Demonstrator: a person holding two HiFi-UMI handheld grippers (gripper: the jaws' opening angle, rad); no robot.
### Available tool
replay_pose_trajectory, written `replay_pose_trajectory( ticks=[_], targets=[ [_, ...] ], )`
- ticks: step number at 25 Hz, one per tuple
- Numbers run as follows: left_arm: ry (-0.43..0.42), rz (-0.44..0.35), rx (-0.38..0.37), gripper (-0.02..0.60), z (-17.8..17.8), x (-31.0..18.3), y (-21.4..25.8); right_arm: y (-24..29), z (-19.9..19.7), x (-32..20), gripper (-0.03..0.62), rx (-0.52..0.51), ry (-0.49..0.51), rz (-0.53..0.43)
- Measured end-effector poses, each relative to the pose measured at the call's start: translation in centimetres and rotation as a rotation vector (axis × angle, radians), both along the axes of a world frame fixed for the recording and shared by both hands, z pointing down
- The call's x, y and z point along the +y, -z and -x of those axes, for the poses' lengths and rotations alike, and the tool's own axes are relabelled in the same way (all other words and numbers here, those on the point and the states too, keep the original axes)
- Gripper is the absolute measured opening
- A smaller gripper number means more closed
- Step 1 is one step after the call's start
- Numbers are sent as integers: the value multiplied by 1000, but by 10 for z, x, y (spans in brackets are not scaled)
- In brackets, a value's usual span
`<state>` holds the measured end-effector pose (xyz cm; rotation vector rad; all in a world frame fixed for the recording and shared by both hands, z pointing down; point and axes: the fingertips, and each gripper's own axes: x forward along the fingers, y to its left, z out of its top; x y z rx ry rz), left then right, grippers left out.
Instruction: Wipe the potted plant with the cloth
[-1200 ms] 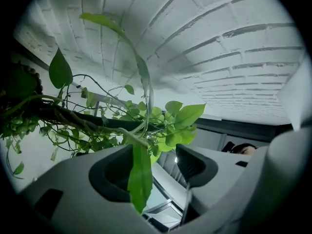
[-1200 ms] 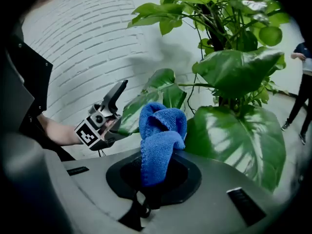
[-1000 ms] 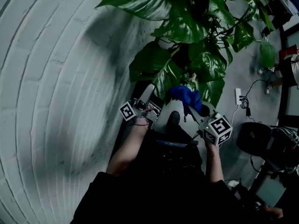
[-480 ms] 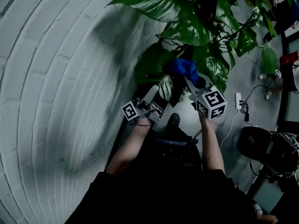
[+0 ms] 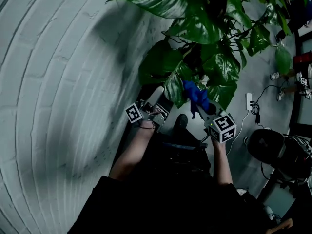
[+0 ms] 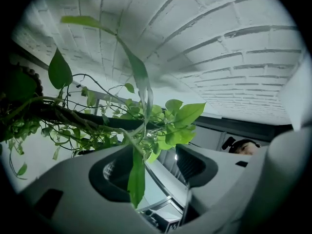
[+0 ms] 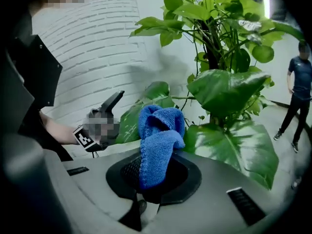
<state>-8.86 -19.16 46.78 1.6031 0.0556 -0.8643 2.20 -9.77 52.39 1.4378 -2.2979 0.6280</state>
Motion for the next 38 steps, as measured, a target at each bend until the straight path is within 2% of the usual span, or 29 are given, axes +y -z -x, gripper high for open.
replay_pose_trajectory(
  ticks=[3, 7, 10, 12, 16, 18, 20, 23, 26, 30, 38],
  targets=[
    [6, 6, -15, 285, 2, 0, -7, 27, -11, 18, 50, -8, -36, -28],
    [11, 10, -33, 287, 4, -1, -10, 98, -15, 21, 49, 44, -52, -182],
    [17, 3, -30, 288, 5, -2, -8, 139, 0, 6, 49, 127, 10, -284],
    [18, -9, -26, 288, 5, 0, -4, 152, 12, -11, 49, 184, 47, -315],
    [16, -50, -31, 291, 7, 6, 8, 193, 20, -35, 49, 310, -38, -416],
    [16, -63, -33, 291, 9, 6, 11, 208, 24, -38, 51, 378, -33, -457],
    [23, -63, -30, 291, 11, 4, 12, 194, 34, -41, 51, 420, 37, -398],
    [39, -60, -18, 291, 16, 4, 13, 147, 56, -55, 51, 349, 133, -285],
    [41, -65, -7, 295, 17, 4, 17, 109, 73, -72, 51, 262, 173, -251],
    [45, -58, -5, 296, 17, 5, 16, 65, 86, -80, 51, 229, 212, -167],
    [48, -33, 17, 296, 19, 3, 11, 41, 93, -55, 49, 196, 283, -118]
  ],
)
